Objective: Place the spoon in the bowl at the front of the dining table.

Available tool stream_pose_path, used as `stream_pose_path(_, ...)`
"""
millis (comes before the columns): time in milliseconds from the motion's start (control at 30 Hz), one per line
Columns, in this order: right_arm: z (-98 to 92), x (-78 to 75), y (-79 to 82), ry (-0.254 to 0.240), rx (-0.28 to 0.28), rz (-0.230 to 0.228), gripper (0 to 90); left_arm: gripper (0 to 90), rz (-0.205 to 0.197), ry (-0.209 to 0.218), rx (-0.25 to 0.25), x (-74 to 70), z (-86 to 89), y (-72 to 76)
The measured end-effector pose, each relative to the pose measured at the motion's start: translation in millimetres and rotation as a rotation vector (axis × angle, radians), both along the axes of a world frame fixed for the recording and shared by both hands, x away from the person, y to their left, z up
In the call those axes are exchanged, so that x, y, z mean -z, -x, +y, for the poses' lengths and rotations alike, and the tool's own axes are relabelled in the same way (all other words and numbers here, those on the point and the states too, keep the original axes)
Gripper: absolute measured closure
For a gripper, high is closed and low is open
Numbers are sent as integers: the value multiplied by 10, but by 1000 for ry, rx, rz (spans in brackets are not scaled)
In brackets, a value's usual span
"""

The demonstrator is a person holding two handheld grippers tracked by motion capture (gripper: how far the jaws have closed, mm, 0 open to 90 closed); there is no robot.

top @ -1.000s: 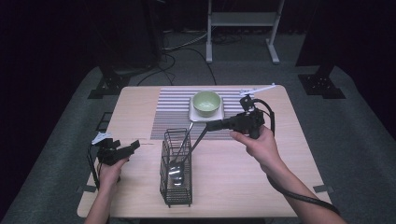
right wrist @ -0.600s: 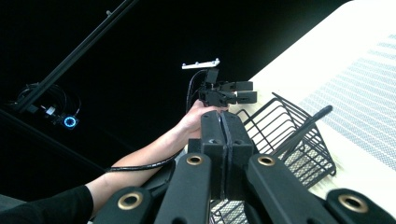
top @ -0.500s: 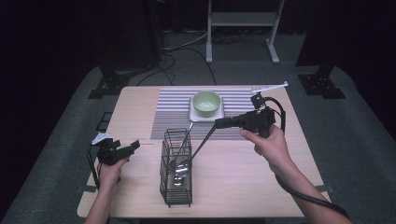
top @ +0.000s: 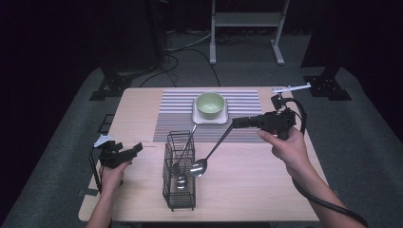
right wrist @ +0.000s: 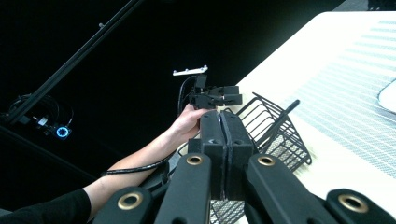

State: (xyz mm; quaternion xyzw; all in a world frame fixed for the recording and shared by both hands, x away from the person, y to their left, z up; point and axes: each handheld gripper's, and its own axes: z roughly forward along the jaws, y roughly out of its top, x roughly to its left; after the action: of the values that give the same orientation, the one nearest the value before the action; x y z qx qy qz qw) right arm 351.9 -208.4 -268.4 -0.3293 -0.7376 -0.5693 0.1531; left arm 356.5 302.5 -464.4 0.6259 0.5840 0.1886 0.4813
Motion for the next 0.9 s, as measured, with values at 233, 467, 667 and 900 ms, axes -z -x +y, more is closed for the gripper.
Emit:
stream_pose_path(233,-131,40,9,0,26,10,892,0,0,1,-2,1,2,0)
stream_pose_path(467,-255,122,11,4,57,27,892,0,0,1,0,1,1,0)
stream_pose_path(667,-345,248,-4,13,79,50,892,0,1,1,-1,2,4,0)
stream_pose_path(900,-415,345,-17,17,97,69,891,0,0,0,1,3,1,1)
